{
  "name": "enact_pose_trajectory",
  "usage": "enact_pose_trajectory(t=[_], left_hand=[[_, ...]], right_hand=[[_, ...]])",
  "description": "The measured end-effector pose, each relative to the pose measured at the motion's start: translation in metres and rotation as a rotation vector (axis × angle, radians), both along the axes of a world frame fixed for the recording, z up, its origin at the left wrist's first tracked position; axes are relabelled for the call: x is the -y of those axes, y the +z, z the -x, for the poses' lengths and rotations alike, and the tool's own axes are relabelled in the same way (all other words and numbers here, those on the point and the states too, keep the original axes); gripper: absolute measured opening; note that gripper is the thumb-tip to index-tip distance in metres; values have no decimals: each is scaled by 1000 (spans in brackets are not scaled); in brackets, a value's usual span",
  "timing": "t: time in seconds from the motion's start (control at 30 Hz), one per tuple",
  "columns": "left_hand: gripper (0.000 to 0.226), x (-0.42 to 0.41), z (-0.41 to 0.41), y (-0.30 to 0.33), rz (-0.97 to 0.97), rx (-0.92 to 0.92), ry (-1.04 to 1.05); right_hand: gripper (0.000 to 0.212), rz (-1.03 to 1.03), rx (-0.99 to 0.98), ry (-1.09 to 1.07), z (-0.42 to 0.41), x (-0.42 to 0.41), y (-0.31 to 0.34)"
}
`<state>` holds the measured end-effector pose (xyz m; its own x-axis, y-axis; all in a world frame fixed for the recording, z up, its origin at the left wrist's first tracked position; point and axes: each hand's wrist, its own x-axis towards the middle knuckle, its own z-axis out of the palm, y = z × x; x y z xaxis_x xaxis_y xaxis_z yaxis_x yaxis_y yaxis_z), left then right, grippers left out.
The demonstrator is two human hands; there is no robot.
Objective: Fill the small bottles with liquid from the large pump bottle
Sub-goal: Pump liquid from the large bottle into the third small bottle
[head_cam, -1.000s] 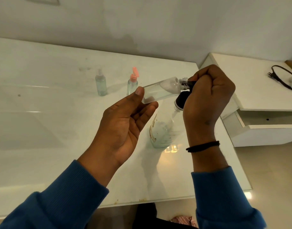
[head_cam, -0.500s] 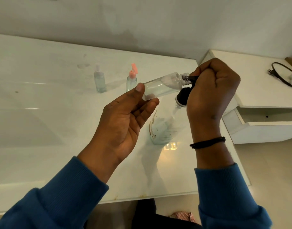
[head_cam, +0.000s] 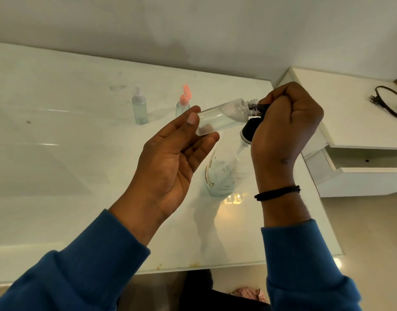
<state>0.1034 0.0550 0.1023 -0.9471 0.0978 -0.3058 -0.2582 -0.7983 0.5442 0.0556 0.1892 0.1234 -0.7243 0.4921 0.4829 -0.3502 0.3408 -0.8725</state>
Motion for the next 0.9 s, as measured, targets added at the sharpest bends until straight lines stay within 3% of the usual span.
enact_pose_trajectory(t=[0.33,0.5,0.7,0.9], left_hand=[[39,0,1,-2,5,-3,3],[31,-1,2,-3,8,-11,-11],[41,2,2,-2,-11,-21,-7],[30,1,3,-3,-15,-15,-6]], right_hand=[[28,9,8,7,-3,2,1],[26,-52,7,-8,3,-7,6],[27,-15,19,9,-3,0,3],[27,-38,-22,-19,0,-3,4]])
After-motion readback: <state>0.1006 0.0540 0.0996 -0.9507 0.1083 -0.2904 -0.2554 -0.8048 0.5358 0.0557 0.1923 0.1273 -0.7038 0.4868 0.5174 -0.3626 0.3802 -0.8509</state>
